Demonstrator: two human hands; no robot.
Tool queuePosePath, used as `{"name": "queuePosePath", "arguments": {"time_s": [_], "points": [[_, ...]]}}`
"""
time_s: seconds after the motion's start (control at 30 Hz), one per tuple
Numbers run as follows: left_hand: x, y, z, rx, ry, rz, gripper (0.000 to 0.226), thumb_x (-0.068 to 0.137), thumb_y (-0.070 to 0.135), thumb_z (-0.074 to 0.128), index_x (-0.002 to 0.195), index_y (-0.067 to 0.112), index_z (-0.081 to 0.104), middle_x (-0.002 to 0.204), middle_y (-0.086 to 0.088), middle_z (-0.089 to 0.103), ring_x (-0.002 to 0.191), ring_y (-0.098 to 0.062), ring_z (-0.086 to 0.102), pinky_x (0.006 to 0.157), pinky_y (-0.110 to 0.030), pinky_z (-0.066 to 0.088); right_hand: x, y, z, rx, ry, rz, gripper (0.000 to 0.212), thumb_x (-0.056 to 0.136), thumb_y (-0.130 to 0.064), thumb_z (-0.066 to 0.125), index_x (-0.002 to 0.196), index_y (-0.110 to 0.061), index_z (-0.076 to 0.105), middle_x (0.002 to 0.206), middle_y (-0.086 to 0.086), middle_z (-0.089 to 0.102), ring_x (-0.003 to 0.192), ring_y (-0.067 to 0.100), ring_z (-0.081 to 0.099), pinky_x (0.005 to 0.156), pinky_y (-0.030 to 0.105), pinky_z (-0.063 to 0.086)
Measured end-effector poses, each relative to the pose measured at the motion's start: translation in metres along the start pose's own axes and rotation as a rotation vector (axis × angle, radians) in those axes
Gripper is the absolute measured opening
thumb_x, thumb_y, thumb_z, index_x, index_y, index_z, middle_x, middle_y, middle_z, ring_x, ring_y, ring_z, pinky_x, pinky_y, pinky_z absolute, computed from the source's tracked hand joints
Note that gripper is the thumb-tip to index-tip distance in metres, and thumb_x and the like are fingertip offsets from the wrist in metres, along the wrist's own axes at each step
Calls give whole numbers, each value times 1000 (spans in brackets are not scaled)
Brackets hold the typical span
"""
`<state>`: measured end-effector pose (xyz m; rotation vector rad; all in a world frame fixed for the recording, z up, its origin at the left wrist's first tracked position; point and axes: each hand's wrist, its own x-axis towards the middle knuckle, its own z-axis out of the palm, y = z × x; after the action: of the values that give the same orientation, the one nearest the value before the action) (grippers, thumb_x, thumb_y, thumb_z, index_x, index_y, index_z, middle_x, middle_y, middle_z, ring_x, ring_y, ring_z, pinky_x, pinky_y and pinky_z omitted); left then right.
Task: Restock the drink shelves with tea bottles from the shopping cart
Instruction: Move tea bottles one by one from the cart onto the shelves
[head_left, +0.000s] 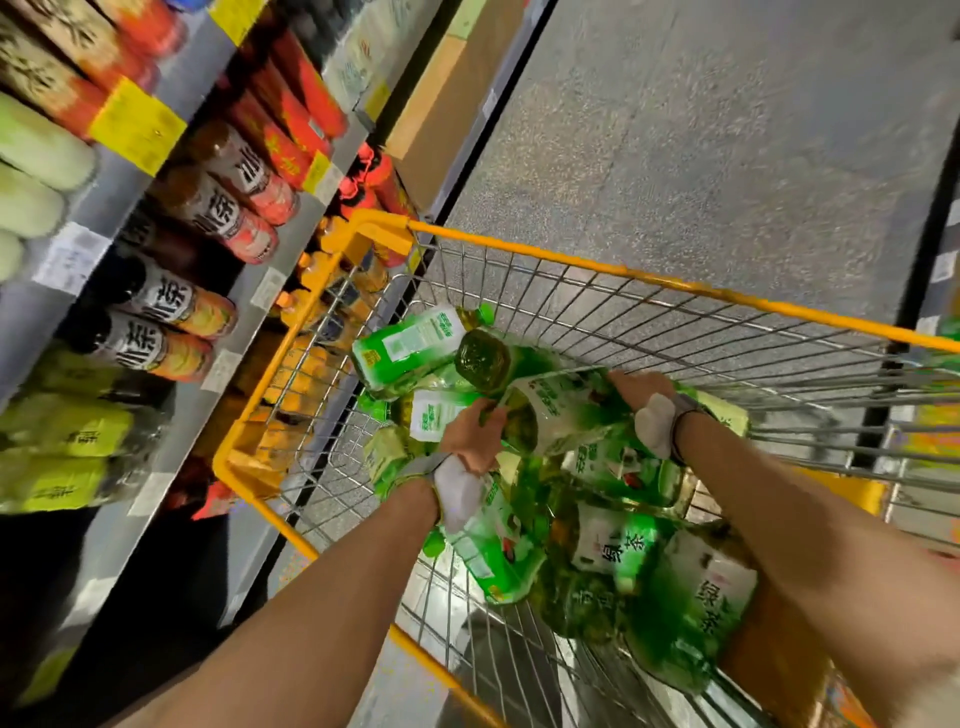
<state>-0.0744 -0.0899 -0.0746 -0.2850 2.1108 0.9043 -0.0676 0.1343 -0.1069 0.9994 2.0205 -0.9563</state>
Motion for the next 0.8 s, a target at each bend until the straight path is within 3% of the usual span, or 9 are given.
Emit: {"name": "queuePosePath", "arguments": {"time_s": [0.13,0.23,0.3,0.4,0.47,0.53,0.6,0.7,0.8], "points": [[-28,0,-15,-33,57,10,43,97,41,45,126,12,58,116,-24,62,103,-41,60,82,-39,50,-28,-3,-1,-23,-5,1,55,95,-47,43,122,0,53,95,13,54,87,33,58,75,32,48],[-48,-10,-26,-206,147,36,68,69,63,53,113,13,64,120,-24,61,108,-42,58,92,-47,51,-71,-16,-8,-27,-1,-6,57,97,-42,43,130,3,48,123,14,55,115,34,53,95,37,43],[-51,-31,-35,-336,204,12,61,64,63,62,106,20,65,121,-19,63,108,-39,60,94,-50,50,-90,-24,-4,-64,-44,-72,65,96,-49,36,137,1,42,142,23,43,131,33,42,106,37,36],[-98,-28,-58,-416,292,7,61,66,64,62,107,20,64,120,-17,63,106,-37,61,96,-50,49,-73,-30,17,-108,-71,-199,95,68,-72,29,127,-2,53,137,19,51,124,35,50,106,43,40],[-123,-23,-69,-430,355,10,35,84,48,62,102,18,62,93,-13,67,74,-24,66,74,-40,55,-89,-41,21,-13,-38,-185,76,85,-61,39,127,1,52,132,17,53,121,36,53,101,39,45],[-146,-31,-85,-470,445,1,25,94,37,55,105,16,62,73,-5,59,51,-17,55,56,-30,48,-142,-64,26,-31,23,-178,60,94,-44,45,131,3,47,133,20,52,116,38,56,87,38,52],[-155,-42,-96,-505,487,-2,28,95,39,53,109,16,62,82,-5,60,60,-18,53,61,-30,45,-161,-77,35,-37,56,-185,61,93,-43,48,135,1,42,138,19,47,115,39,57,72,39,57],[-182,-74,-122,-576,577,5,30,93,44,54,111,22,63,117,-10,60,89,-27,58,78,-33,45,-193,-103,59,-87,75,-248,55,97,-30,44,139,5,36,146,22,37,132,37,42,105,43,40],[-199,-94,-141,-592,632,18,19,93,41,56,87,24,60,105,-12,62,86,-28,58,84,-44,54,-232,-122,70,-133,89,-278,42,102,-21,37,130,10,45,139,22,47,128,33,46,104,37,36]]}}
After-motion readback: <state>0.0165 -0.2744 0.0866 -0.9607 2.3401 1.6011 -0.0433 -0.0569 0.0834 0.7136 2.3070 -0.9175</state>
